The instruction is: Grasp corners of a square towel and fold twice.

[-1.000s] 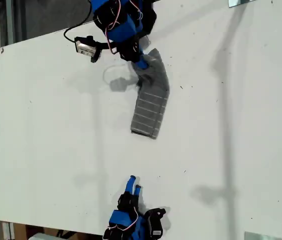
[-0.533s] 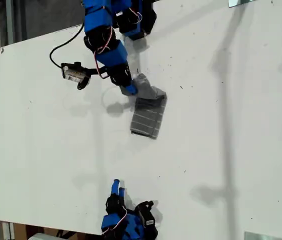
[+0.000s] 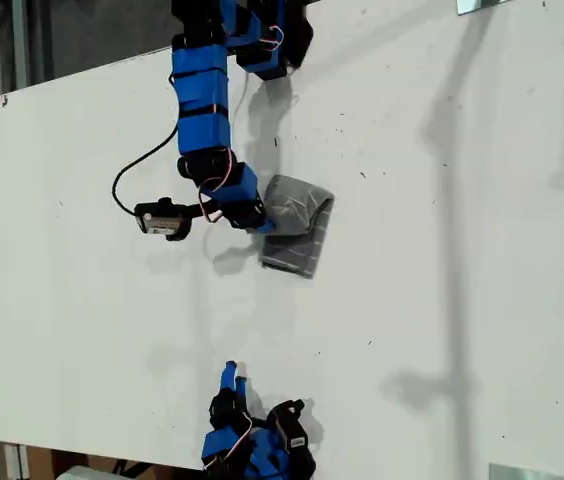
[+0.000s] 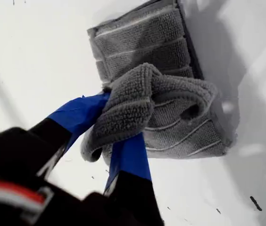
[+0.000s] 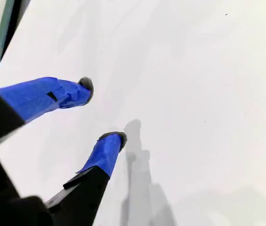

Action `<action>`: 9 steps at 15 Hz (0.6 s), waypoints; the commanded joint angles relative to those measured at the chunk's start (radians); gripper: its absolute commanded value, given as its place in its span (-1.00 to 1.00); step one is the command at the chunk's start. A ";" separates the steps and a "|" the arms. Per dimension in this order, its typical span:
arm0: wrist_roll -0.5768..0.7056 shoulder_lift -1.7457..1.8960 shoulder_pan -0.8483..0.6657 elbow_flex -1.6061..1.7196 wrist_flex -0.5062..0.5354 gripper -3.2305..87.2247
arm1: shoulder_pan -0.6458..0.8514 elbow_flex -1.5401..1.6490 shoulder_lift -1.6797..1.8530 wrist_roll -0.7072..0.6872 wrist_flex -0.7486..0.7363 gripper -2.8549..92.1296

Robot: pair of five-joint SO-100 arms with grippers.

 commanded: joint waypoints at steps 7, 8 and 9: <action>-0.014 0.008 0.006 0.005 -0.006 -0.55 | 0.000 -0.236 -0.140 -0.048 0.052 -0.28; -0.012 0.008 0.006 0.005 -0.006 -0.55 | -0.008 -0.259 -0.143 -0.057 0.066 -0.23; -0.012 0.008 0.006 0.005 -0.006 -0.55 | -0.012 -0.267 -0.129 -0.057 0.078 -0.24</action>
